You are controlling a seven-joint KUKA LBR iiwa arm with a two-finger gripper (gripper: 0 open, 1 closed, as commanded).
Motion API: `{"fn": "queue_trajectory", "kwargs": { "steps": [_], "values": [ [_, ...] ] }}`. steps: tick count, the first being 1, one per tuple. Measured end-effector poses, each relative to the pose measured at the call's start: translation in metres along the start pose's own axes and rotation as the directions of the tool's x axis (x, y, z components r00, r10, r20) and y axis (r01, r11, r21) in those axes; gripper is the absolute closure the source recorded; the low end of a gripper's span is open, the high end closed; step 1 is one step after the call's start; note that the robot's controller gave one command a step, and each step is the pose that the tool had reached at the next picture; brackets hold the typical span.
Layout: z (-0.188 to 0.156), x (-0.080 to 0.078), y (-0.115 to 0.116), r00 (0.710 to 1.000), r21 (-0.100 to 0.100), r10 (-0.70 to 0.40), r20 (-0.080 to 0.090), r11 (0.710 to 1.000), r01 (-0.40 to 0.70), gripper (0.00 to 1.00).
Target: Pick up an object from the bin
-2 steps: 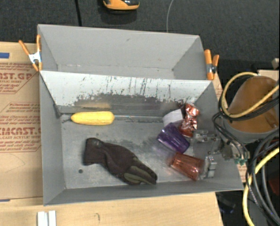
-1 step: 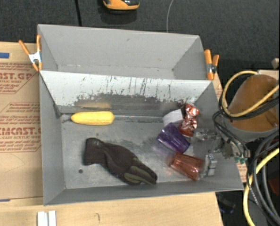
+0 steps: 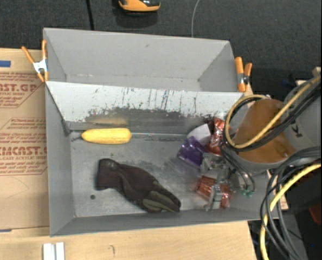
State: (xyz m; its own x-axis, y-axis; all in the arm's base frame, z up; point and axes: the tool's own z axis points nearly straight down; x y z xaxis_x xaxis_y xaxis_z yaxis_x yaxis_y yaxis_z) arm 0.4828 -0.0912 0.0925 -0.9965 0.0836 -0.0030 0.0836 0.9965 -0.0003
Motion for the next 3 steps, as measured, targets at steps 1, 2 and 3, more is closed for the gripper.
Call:
{"fn": "queue_trajectory", "kwargs": {
  "steps": [1, 2, 3],
  "values": [
    [0.023, -0.008, -0.016, 0.988, 0.0, -0.154, -0.001, 0.988, 0.154, 1.0],
    [0.023, -0.008, -0.015, 0.988, -0.001, -0.155, -0.002, 0.988, 0.155, 1.0],
    [-0.027, -0.013, -0.029, 0.986, -0.004, -0.165, -0.009, 0.986, 0.165, 1.0]
  ]
}}
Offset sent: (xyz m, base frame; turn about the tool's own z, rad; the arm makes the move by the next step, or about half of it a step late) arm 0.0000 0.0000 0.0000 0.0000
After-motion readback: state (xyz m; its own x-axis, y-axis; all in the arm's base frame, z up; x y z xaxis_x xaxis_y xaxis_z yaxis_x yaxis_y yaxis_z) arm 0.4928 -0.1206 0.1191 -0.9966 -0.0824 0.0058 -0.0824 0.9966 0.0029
